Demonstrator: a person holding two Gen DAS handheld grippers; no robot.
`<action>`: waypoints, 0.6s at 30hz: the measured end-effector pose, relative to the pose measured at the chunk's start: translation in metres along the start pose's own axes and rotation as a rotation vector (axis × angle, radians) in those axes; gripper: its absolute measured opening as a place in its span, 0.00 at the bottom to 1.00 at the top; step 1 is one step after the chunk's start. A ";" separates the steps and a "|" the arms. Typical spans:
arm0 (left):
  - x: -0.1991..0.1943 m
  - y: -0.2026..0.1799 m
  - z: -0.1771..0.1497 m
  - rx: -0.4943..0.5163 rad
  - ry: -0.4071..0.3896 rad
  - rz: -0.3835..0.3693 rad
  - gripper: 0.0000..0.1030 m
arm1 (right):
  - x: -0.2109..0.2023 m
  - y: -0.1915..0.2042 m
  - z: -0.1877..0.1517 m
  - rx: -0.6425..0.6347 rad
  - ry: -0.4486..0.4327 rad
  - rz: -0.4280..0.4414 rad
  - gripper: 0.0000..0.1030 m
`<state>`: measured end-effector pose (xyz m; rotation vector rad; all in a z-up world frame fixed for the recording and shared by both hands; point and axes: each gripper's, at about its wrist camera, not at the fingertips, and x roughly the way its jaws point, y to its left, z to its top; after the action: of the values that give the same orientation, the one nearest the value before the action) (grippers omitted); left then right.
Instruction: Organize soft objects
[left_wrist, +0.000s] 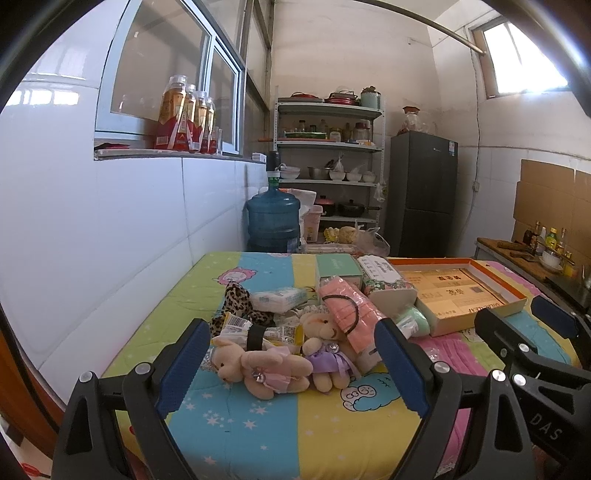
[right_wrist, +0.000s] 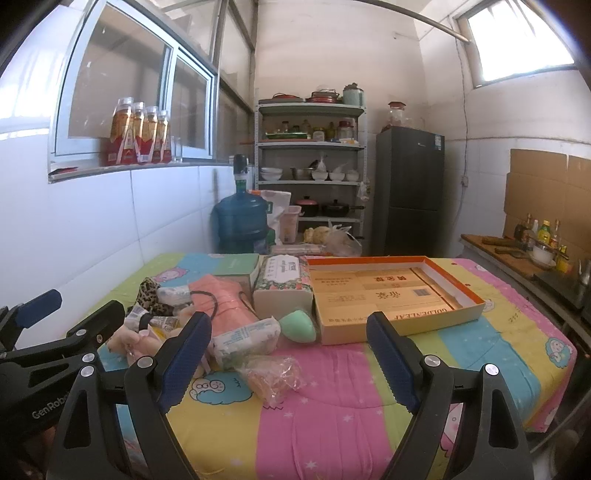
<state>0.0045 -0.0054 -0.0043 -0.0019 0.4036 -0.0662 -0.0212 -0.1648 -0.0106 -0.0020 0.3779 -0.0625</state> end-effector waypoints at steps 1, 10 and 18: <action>0.000 0.000 0.000 0.000 0.001 0.000 0.88 | 0.001 0.000 0.000 0.000 0.000 -0.001 0.84; 0.001 0.000 -0.002 -0.003 0.003 0.003 0.88 | -0.001 0.002 0.001 0.000 0.003 0.005 0.84; 0.002 0.003 -0.004 -0.007 0.007 0.005 0.88 | -0.001 0.003 0.001 0.001 0.005 0.005 0.84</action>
<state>0.0049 -0.0027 -0.0087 -0.0076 0.4104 -0.0603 -0.0216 -0.1621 -0.0094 0.0006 0.3829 -0.0579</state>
